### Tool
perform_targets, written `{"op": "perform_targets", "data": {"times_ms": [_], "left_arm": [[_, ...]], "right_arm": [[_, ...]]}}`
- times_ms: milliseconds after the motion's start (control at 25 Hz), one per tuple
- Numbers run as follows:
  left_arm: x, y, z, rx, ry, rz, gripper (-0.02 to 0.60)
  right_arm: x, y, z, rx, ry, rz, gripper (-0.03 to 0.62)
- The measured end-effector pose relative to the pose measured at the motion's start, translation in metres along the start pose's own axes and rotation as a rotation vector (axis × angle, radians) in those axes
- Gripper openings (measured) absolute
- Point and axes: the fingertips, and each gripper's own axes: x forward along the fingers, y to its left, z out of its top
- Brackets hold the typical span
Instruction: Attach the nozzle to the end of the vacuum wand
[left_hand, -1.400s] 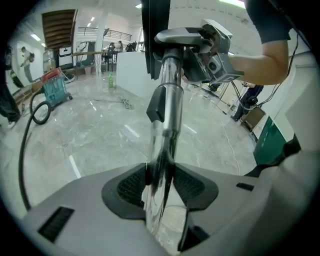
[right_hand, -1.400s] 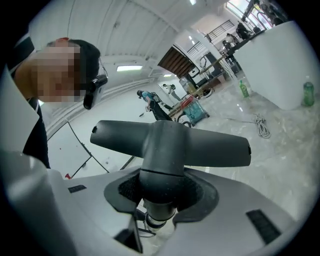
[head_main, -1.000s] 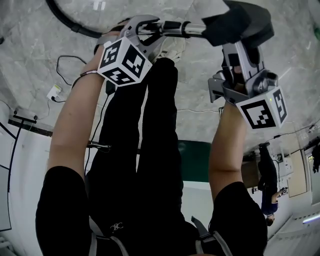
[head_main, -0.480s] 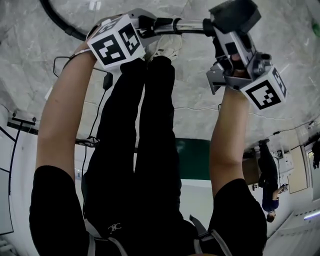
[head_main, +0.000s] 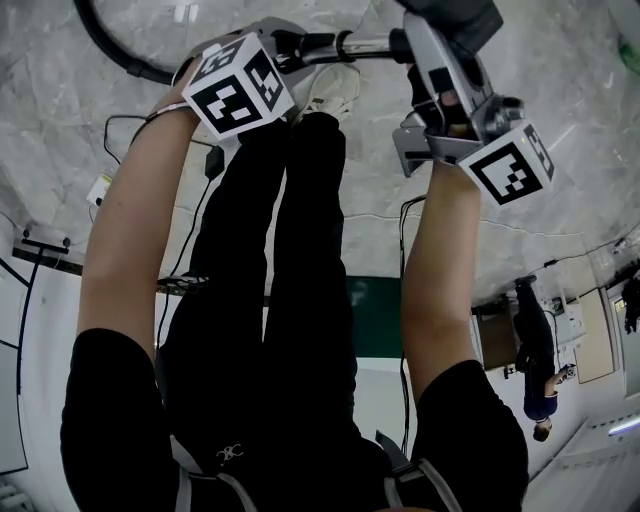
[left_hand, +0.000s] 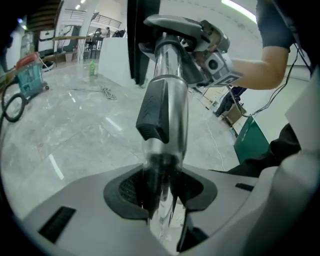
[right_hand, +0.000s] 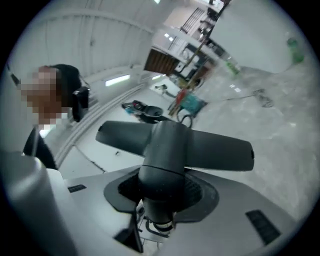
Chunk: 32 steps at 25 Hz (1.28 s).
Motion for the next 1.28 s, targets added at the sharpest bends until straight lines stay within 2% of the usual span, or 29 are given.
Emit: {"op": "perform_targets", "data": {"times_ms": [40, 80, 120, 200, 360, 400, 440, 480, 560, 600, 720, 760, 800, 840, 880, 1000, 1080, 1120, 1160, 1200, 1280], "left_arm": [[-0.002, 0.000, 0.001, -0.001, 0.003, -0.004, 0.156], [-0.002, 0.000, 0.002, -0.010, 0.004, 0.002, 0.155], [-0.003, 0.002, 0.003, -0.024, 0.004, 0.017, 0.155], [-0.001, 0.009, 0.004, -0.059, 0.011, 0.061, 0.156], [0.010, 0.011, 0.008, -0.082, 0.040, 0.107, 0.156], [0.012, 0.008, 0.007, -0.078, 0.042, 0.098, 0.156], [0.012, 0.006, 0.006, -0.072, 0.041, 0.086, 0.156], [0.012, 0.006, 0.005, -0.066, 0.039, 0.073, 0.156], [0.009, 0.008, 0.005, -0.056, 0.038, 0.050, 0.156], [0.006, 0.008, 0.005, -0.051, 0.034, 0.036, 0.155], [-0.003, 0.008, 0.009, -0.032, 0.002, -0.015, 0.153], [-0.004, 0.005, 0.008, -0.035, -0.007, -0.029, 0.154], [-0.003, 0.002, 0.007, -0.043, -0.007, -0.032, 0.155], [-0.001, 0.003, 0.005, -0.053, 0.001, -0.020, 0.155], [0.002, 0.006, 0.003, -0.065, 0.014, 0.004, 0.155], [0.012, 0.008, 0.001, -0.096, 0.051, 0.071, 0.155], [0.018, 0.001, 0.001, -0.093, 0.053, 0.068, 0.155], [0.018, 0.000, 0.000, -0.087, 0.046, 0.060, 0.155], [0.017, 0.001, -0.001, -0.083, 0.035, 0.050, 0.155], [0.014, 0.002, -0.002, -0.082, 0.026, 0.040, 0.155], [0.009, 0.004, -0.003, -0.080, 0.011, 0.007, 0.155]], "right_arm": [[0.002, 0.005, 0.001, -0.026, 0.018, 0.088, 0.169], [0.004, 0.006, 0.002, -0.031, 0.027, 0.115, 0.169], [0.005, 0.004, 0.003, -0.022, 0.022, 0.087, 0.169], [0.007, -0.006, 0.007, 0.022, -0.004, -0.081, 0.169], [-0.006, -0.036, 0.001, 0.194, -0.025, -0.553, 0.169], [-0.010, -0.040, -0.002, 0.233, -0.029, -0.627, 0.169], [-0.011, -0.042, -0.003, 0.257, -0.033, -0.665, 0.169], [-0.009, -0.042, -0.003, 0.258, -0.039, -0.664, 0.169], [-0.001, -0.034, 0.000, 0.196, -0.040, -0.557, 0.169], [0.003, -0.027, 0.003, 0.137, -0.036, -0.460, 0.169], [0.015, -0.003, 0.005, -0.002, -0.016, -0.088, 0.169], [0.016, 0.001, 0.002, -0.009, 0.004, -0.020, 0.169], [0.016, 0.001, -0.001, -0.003, 0.018, -0.003, 0.169], [0.016, -0.003, -0.003, 0.009, 0.016, -0.031, 0.169], [0.016, -0.010, -0.004, 0.027, 0.003, -0.097, 0.169], [0.005, -0.036, -0.013, 0.130, -0.010, -0.434, 0.167], [-0.006, -0.050, -0.023, 0.212, 0.017, -0.669, 0.167], [-0.007, -0.053, -0.026, 0.232, 0.024, -0.735, 0.167], [-0.005, -0.051, -0.026, 0.231, 0.025, -0.746, 0.167], [0.001, -0.047, -0.025, 0.208, 0.025, -0.707, 0.167], [0.016, -0.033, -0.022, 0.128, 0.030, -0.519, 0.167]]}}
